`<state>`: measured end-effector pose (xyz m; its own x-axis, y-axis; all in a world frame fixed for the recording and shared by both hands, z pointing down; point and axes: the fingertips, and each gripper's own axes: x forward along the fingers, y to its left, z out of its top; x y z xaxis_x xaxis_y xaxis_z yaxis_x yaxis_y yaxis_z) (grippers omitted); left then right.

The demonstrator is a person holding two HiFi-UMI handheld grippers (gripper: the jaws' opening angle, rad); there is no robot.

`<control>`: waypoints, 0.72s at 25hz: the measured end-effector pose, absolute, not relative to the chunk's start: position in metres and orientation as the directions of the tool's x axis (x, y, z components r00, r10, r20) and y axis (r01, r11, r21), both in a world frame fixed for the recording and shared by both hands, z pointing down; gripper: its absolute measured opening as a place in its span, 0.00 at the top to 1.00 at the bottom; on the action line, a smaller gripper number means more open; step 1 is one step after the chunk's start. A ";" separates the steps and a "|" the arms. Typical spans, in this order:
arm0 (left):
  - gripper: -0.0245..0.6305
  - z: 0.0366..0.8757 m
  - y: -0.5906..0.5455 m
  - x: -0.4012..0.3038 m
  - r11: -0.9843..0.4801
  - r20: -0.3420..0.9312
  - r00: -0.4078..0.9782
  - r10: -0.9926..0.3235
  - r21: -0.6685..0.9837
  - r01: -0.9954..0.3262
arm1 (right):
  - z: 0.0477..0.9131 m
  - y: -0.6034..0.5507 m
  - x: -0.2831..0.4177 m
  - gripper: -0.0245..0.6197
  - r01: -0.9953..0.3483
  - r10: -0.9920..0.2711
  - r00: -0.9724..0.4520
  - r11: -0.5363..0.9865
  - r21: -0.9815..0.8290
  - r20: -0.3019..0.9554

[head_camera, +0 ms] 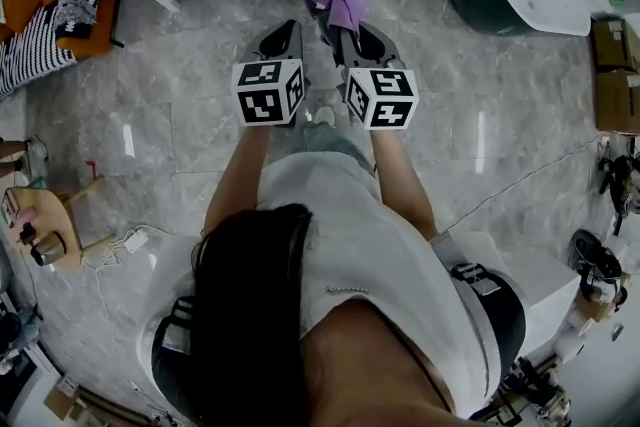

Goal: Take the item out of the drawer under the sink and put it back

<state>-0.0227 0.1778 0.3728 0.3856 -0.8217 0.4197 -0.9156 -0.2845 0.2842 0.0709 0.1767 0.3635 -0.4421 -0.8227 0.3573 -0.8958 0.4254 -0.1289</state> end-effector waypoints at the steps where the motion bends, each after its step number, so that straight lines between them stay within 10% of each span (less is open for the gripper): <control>1: 0.96 0.374 0.173 -0.019 -0.277 0.422 0.379 -0.824 0.284 -0.918 | 0.364 0.172 0.075 0.90 -0.893 -0.820 -0.448 0.429 -0.136 0.357; 18: 0.96 0.381 0.105 0.032 -0.224 0.434 0.324 -0.840 0.267 -0.937 | 0.376 0.099 0.123 0.90 -0.865 -0.784 -0.500 0.469 -0.177 0.367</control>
